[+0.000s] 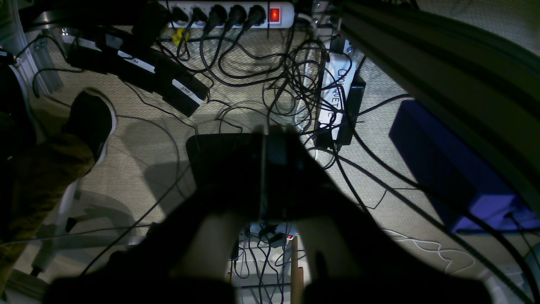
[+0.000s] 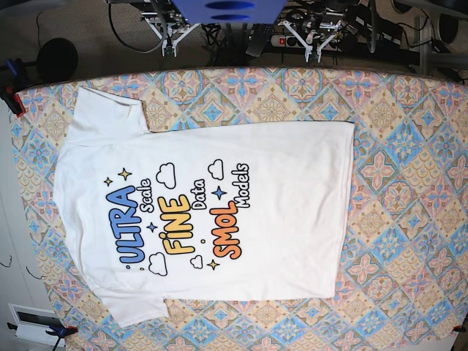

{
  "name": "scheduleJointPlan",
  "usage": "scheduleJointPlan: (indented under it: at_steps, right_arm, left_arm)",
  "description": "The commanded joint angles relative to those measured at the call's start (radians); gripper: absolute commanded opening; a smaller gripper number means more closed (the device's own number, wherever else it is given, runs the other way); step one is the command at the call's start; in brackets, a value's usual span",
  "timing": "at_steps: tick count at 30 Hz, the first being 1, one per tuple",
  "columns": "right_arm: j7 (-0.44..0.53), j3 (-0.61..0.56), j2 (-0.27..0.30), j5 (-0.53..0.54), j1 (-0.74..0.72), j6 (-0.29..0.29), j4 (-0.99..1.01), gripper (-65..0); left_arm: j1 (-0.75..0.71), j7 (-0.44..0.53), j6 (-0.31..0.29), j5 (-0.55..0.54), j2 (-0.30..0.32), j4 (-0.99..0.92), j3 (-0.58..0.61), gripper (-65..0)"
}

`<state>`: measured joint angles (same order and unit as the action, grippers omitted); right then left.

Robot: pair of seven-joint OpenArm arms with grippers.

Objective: Fold the T-shirt properly
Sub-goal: 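Lower both grippers from rest toward the shirt's shoulders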

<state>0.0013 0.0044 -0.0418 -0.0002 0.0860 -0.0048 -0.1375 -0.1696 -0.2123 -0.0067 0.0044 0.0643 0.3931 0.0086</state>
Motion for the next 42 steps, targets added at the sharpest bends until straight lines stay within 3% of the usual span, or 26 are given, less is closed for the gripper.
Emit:
scheduleJointPlan:
  at_steps: [1,17,21,24,29,32,36,42]
  right_arm:
    - [0.007,-0.002,-0.002,-0.001,0.004,0.002,-0.001,-65.0]
    - [0.007,-0.002,0.000,-0.001,0.036,0.002,-0.003,-65.0]
    - [0.007,-0.002,0.064,-0.001,0.044,0.002,-0.052,-65.0]
    - [0.001,-0.002,0.078,-0.001,0.105,0.002,-0.100,-65.0]
    - [0.001,-0.002,0.087,0.001,0.205,0.002,-0.185,-65.0]
    - [0.004,-0.002,0.122,0.001,0.275,0.002,-0.276,-65.0]
    - [-0.002,-0.001,0.125,0.001,0.375,0.002,-0.419,-65.0]
    - [0.006,0.133,0.127,0.001,0.498,0.002,-0.564,-65.0]
  left_arm:
    - [-0.005,0.004,0.003,0.007,0.004,0.008,-0.003,-63.9]
    - [-0.018,0.004,0.003,0.007,0.024,0.008,-0.002,-63.9]
    - [-0.038,0.006,0.003,0.007,0.053,0.014,-0.002,-63.9]
    - [-0.095,0.004,0.003,0.007,0.068,0.108,0.009,-63.9]
    - [-0.190,0.001,0.003,-0.004,0.137,0.267,0.152,-63.9]
    - [-0.252,0.001,0.003,-0.005,0.151,0.338,0.156,-63.9]
    - [-0.342,0.000,0.003,-0.005,0.190,0.484,0.161,-63.9]
    - [-0.479,0.000,0.003,-0.005,0.246,0.686,0.159,-63.9]
